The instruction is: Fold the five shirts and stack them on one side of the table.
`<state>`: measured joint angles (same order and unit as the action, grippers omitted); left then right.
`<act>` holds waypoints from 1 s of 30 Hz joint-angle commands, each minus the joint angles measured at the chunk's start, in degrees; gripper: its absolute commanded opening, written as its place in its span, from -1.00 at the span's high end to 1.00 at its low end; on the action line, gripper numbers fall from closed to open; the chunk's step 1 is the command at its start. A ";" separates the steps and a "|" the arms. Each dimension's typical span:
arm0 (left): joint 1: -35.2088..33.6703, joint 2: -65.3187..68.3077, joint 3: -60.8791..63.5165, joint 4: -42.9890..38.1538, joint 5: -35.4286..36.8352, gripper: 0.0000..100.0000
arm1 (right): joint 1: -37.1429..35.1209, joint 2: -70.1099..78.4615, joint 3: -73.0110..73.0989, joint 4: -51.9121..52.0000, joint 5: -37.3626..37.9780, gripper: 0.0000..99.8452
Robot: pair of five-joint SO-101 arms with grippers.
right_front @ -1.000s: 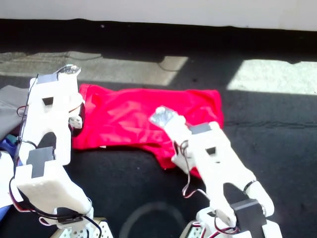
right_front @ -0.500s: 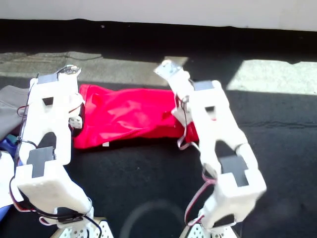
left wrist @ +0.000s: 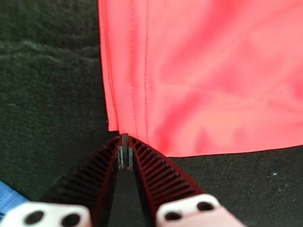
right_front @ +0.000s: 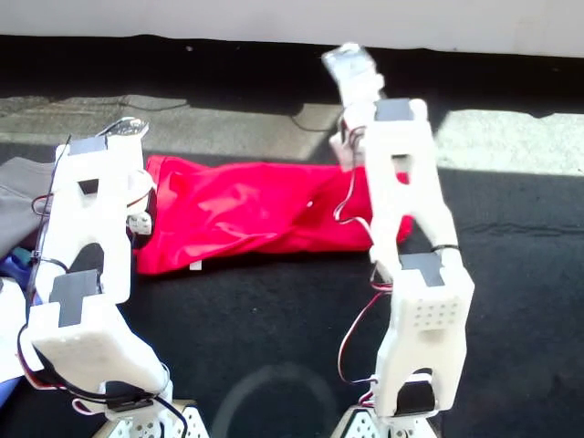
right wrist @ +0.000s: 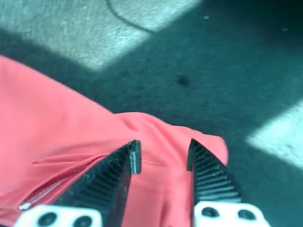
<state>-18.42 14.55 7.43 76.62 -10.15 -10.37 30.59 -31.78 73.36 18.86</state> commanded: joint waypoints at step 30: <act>0.92 -2.68 -0.22 -3.87 0.44 0.98 | -12.44 10.33 -10.33 10.68 -1.49 0.99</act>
<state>-18.42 14.55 7.43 73.01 -10.15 -22.51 41.93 -42.07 86.11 17.63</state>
